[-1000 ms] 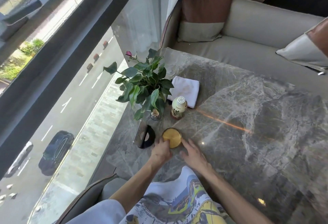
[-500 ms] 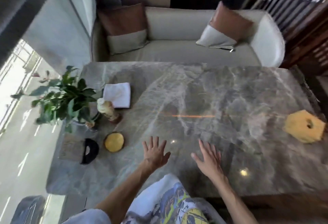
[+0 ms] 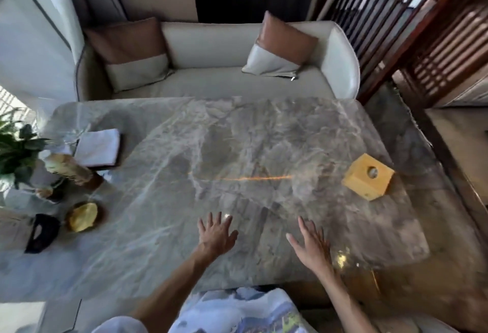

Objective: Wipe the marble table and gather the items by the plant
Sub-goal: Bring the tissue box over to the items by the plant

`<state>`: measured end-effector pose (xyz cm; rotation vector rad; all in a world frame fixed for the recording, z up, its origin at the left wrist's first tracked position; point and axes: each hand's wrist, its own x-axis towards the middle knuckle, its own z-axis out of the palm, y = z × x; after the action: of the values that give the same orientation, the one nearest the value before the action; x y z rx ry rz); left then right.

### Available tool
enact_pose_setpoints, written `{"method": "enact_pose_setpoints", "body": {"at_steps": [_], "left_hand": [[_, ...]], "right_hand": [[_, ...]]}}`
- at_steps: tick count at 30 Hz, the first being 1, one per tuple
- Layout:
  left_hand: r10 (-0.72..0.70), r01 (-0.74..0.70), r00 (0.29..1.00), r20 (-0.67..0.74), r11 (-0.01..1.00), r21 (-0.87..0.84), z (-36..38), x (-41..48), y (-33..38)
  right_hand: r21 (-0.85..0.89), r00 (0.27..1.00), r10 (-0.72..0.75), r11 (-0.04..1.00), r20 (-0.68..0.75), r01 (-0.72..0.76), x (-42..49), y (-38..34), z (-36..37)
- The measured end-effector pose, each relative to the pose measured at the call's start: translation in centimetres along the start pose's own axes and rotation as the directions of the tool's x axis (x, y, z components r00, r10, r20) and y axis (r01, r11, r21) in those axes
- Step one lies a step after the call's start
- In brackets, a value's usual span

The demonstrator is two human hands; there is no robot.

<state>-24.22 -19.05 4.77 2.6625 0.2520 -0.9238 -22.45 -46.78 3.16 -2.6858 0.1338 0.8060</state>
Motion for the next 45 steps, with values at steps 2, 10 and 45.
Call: {"method": "enact_pose_setpoints", "body": {"at_steps": [2, 10, 45], "left_hand": [[0.032, -0.032, 0.999, 0.006, 0.999, 0.023, -0.4, 0.4, 1.8], [0.125, -0.126, 0.992, 0.030, 0.991, 0.044, -1.1, 3.9, 7.2], [-0.348, 0.510, 0.855, 0.385, 0.420, -0.751, 1.6, 21.4, 47.5]], "right_hand": [[0.027, 1.000, 0.008, 1.000, -0.022, -0.008, 0.1, 1.2, -0.5], [0.122, 0.992, 0.118, 0.986, -0.053, -0.111, -0.8, 5.5, -3.7], [0.283, 0.998, 0.048, 0.957, 0.033, -0.055, 25.9, 22.9, -22.4]]}}
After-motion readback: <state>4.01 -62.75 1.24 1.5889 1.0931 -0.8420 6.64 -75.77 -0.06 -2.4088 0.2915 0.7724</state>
